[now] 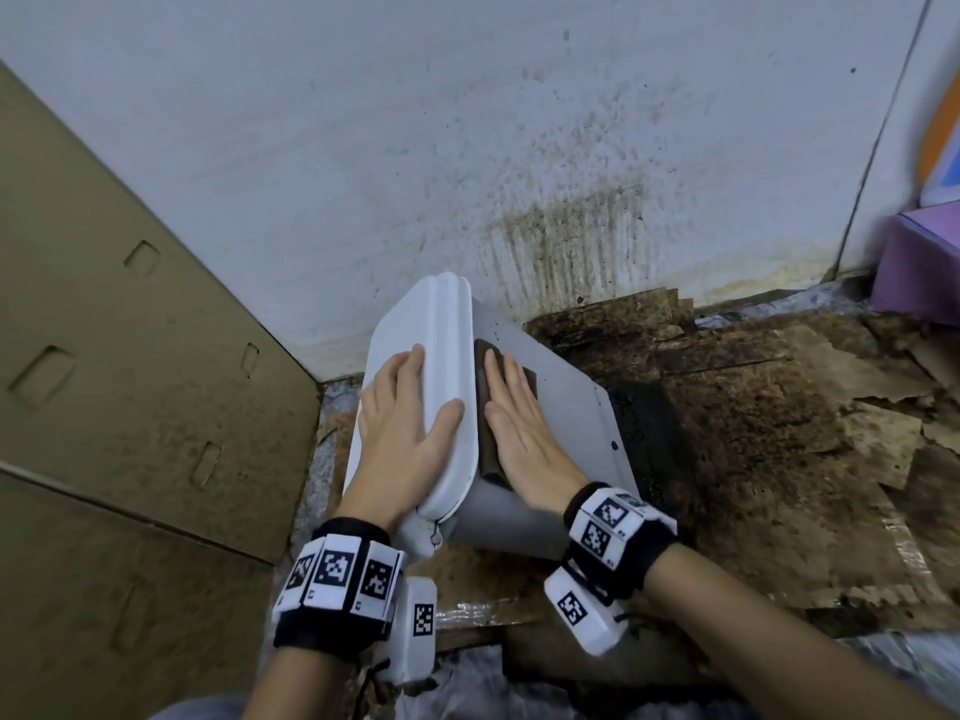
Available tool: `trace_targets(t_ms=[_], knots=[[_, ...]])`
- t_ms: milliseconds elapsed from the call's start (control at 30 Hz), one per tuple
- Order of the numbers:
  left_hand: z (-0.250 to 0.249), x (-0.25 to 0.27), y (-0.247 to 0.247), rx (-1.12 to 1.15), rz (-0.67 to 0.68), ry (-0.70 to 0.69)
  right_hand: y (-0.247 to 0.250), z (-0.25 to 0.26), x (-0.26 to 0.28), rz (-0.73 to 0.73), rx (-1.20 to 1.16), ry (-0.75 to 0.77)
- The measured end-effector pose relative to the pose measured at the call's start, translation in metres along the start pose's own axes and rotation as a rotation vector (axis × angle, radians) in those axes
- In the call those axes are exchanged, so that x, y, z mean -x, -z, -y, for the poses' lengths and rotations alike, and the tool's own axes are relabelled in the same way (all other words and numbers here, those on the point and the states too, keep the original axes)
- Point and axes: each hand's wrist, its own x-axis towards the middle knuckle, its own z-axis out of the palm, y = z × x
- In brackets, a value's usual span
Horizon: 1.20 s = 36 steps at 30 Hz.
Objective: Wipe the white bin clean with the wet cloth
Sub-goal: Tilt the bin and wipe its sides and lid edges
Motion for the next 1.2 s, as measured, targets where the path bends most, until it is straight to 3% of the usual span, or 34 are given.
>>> trace_targets(t_ms=[300, 533, 667, 767, 933, 1200], knots=[[-0.002, -0.001, 0.000, 0.010, 0.000, -0.052, 0.043, -0.012, -0.083, 0.215, 0.117, -0.093], [0.001, 0.000, -0.001, 0.046, -0.007, -0.081, 0.044, -0.028, -0.076, 0.194, 0.204, 0.038], [0.010, 0.000, 0.002, 0.087, -0.005, -0.059, 0.044, -0.055, -0.061, 0.120, 0.250, 0.027], [0.012, 0.002, 0.003, 0.093, -0.009, -0.058, 0.050, -0.083, -0.050, 0.221, 0.275, -0.097], [0.010, 0.001, 0.003, 0.104, -0.014, -0.059, 0.060, -0.115, -0.040, 0.258, 0.252, -0.254], [0.010, 0.001, 0.005, 0.132, -0.015, -0.046, 0.061, -0.120, -0.043, 0.194, 0.175, -0.406]])
